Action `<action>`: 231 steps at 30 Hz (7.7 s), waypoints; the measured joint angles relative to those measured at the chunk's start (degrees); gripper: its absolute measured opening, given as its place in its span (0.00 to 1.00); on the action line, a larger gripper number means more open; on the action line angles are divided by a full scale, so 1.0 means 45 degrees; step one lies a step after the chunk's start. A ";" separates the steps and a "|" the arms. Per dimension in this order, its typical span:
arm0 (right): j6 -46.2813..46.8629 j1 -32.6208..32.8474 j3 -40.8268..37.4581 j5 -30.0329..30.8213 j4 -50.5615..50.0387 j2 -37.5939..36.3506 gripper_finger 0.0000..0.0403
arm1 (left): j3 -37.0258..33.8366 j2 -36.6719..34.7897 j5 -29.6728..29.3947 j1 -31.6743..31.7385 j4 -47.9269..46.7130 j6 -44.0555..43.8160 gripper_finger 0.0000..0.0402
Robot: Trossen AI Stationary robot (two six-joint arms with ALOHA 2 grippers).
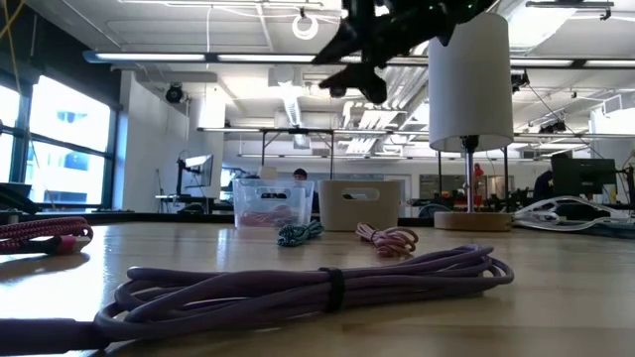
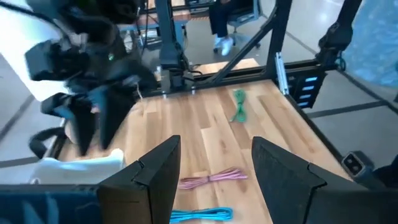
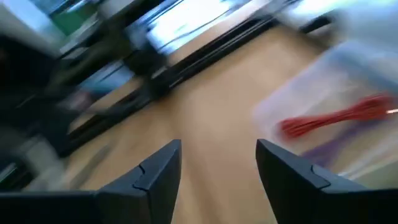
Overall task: Pick & Place USB Port
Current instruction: Put the green cable into the transparent bin
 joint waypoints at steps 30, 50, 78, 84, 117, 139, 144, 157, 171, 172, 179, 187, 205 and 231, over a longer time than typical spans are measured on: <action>0.3914 0.7579 -0.0010 -0.0382 -1.1935 -0.5098 0.50 | 0.0000 -0.0031 -0.0391 -0.0002 -0.1234 -0.0337 0.49; 0.9101 1.4501 -0.5003 0.2110 -0.8927 -0.5081 0.50 | 0.0000 0.1753 -0.1575 -0.0795 0.0395 -0.0588 0.49; 0.7855 1.4959 -0.7874 0.2505 -0.5185 -0.1497 0.50 | 0.0000 0.1912 -0.2291 -0.0937 0.0301 0.0049 0.49; 0.8489 1.4822 -0.7815 0.2953 -0.5481 -0.1156 0.46 | 0.0000 0.1912 -0.2286 -0.0937 0.0299 0.0049 0.49; 0.6949 1.1449 -0.6804 0.6477 -0.7489 -0.4318 0.02 | 0.0000 0.1912 -0.3486 -0.0918 0.1245 0.0051 0.49; -0.5827 0.8710 0.1321 1.1450 -0.5183 -0.4891 0.02 | -0.0019 0.2565 -0.0879 -0.0918 0.6814 0.1058 0.49; -0.7669 0.7906 0.1331 1.0173 -0.4204 -0.4716 0.02 | 0.0000 0.3087 -0.0814 -0.0918 0.8404 0.0868 0.49; -0.9869 0.6716 0.1326 0.7657 -0.2865 -0.4518 0.02 | -0.0005 0.4352 -0.1047 -0.0913 1.0210 -0.0288 0.49; -0.9931 0.6111 0.1331 0.6675 -0.2309 -0.3760 0.02 | -0.0015 0.5356 -0.1256 -0.0913 1.0737 -0.0268 0.49; -0.9984 0.6085 0.1331 0.6649 -0.2264 -0.3735 0.02 | -0.0015 0.5358 -0.1256 -0.0913 1.0781 -0.0190 0.49; -1.0014 0.5685 0.1331 0.6470 -0.2142 -0.3730 0.02 | -0.0005 0.5453 -0.1198 -0.0913 1.1378 -0.0014 0.49; -1.0019 0.5273 0.1331 0.5866 -0.2040 -0.3664 0.02 | 0.0005 0.5684 -0.1131 -0.0913 1.1368 -0.0297 0.49; -1.0155 0.5008 0.1336 0.5318 -0.1491 -0.2803 0.02 | 0.0000 0.5696 -0.0859 -0.0913 1.1316 -0.0329 0.45; -0.8851 0.5235 0.1331 0.7096 -0.1941 -0.3286 0.41 | -0.0015 0.3324 -0.2741 -0.0908 0.6010 0.3519 0.05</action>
